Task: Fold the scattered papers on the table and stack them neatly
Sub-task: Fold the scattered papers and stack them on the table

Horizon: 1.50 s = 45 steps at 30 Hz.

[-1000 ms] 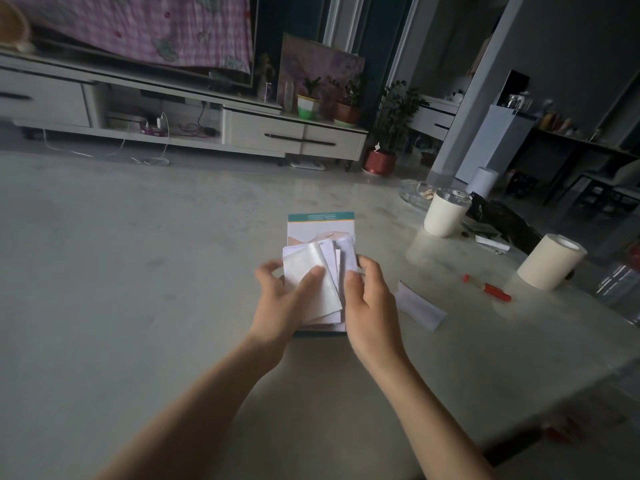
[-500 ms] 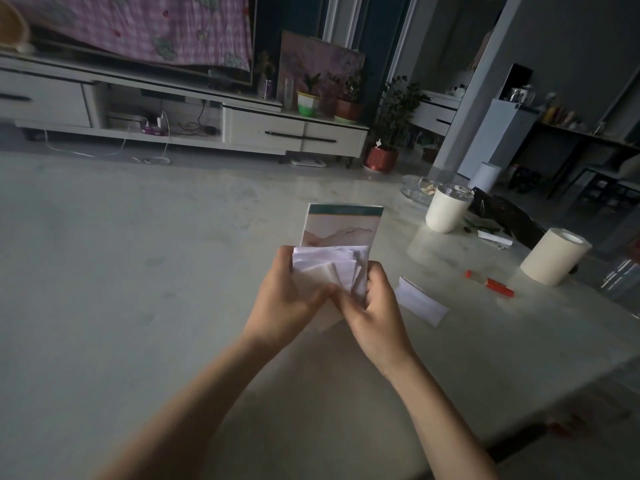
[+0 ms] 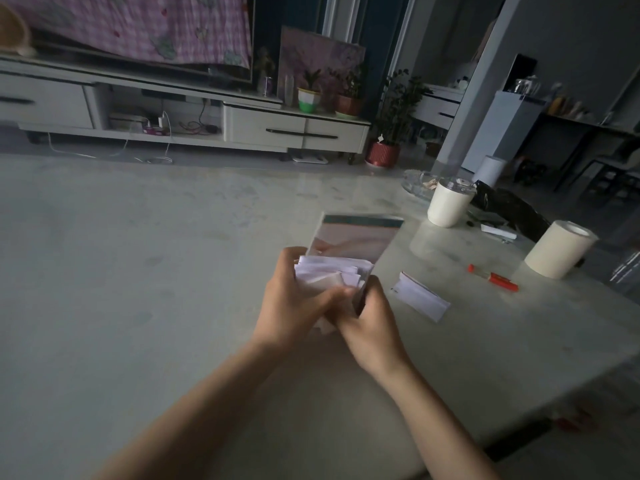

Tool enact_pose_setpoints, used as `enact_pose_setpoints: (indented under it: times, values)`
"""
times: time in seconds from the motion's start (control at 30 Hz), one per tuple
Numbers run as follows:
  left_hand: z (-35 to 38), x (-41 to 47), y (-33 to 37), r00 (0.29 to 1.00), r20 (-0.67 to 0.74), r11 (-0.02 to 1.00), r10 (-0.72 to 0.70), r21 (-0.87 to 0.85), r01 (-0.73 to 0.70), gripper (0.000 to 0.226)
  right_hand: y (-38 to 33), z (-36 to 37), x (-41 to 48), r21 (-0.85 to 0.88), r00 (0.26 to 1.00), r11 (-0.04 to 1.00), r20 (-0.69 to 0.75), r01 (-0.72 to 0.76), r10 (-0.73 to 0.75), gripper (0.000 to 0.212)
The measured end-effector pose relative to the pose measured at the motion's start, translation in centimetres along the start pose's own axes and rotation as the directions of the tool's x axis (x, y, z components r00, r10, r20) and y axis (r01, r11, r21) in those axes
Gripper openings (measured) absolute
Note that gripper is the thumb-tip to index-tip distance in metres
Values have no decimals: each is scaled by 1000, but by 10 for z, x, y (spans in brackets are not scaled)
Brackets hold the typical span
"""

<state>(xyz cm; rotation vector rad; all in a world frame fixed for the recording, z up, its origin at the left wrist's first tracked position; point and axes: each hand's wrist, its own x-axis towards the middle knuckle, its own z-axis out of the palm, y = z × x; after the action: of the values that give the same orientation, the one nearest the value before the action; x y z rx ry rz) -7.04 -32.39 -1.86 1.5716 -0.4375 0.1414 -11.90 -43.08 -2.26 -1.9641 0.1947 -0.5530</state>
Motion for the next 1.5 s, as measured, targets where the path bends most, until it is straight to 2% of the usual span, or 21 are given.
enact_pose_setpoints:
  times: [0.07,0.13,0.17,0.23,0.3,0.37,0.43,0.5,0.6,0.73,0.83,0.9,0.93,1.0,1.03,1.07,1.13,1.17,1.23,1.4,1.5]
  values:
    - [-1,2,0,999,34,1000,8,14,-9,53,-1,-4,6,31,998,999,53,35,-37,36]
    - [-3,4,-1,1000,19,1000,16,19,-17,48,-1,-5,8,-154,994,986,96,71,-56,38]
    - [-3,5,-2,1000,0,1000,14,16,-14,47,-2,-2,6,-331,993,939,98,91,-61,41]
    - [-1,5,-4,999,-34,999,-21,-26,20,41,-1,7,2,-663,987,738,6,126,-164,44]
    - [3,5,-2,996,-47,992,-76,-105,71,30,-1,16,-5,-758,983,639,21,133,-180,53]
    - [8,5,1,993,-66,986,-95,-142,85,26,-1,17,-7,-708,988,691,82,148,-128,65]
    - [10,6,0,989,-115,989,-97,-126,82,23,1,9,-4,-471,989,877,143,96,-32,44]
    - [9,7,-1,986,-138,991,-90,-115,74,27,4,2,0,-273,996,962,91,28,-3,31]
    - [6,7,-3,999,-38,997,-28,-66,26,52,3,1,1,-195,999,981,33,-12,19,41]
    - [-4,12,-9,993,121,1000,-1,-25,4,79,-2,7,1,-278,998,959,-16,-61,59,46]
    - [-8,15,-10,985,170,999,-6,-34,12,66,-2,-1,-2,-420,987,907,157,31,39,44]
    - [-9,14,-8,989,147,996,-25,-78,37,42,-10,-27,4,-334,957,938,290,95,6,27]
    - [-9,14,-8,991,129,994,-39,-97,52,34,-16,-43,9,-275,967,952,247,135,-66,13]
    - [-9,14,-6,991,95,986,-93,-127,105,27,-11,-80,32,-248,976,955,-106,160,-191,3]
    - [-10,15,-6,989,82,980,-120,-148,131,26,-1,-97,47,-308,947,945,-256,110,-194,5]
    - [-11,15,-6,986,78,972,-145,-177,157,26,10,-107,59,-408,941,913,-310,1,-139,11]
    - [-14,15,-7,978,84,949,-192,-239,207,28,38,-116,74,-610,969,756,-196,-239,148,35]
    - [-14,14,-7,972,98,936,-212,-267,231,29,51,-116,75,-697,953,659,-128,-283,274,42]
    - [-14,13,-8,964,121,917,-237,-300,263,19,59,-113,71,-783,943,560,-99,-270,317,30]
    - [-17,14,-9,961,120,904,-249,-326,275,25,42,-104,60,-525,938,782,-112,-337,329,23]
    - [-16,14,-10,955,126,889,-270,-349,297,34,5,-87,41,-116,982,977,-79,-178,170,18]
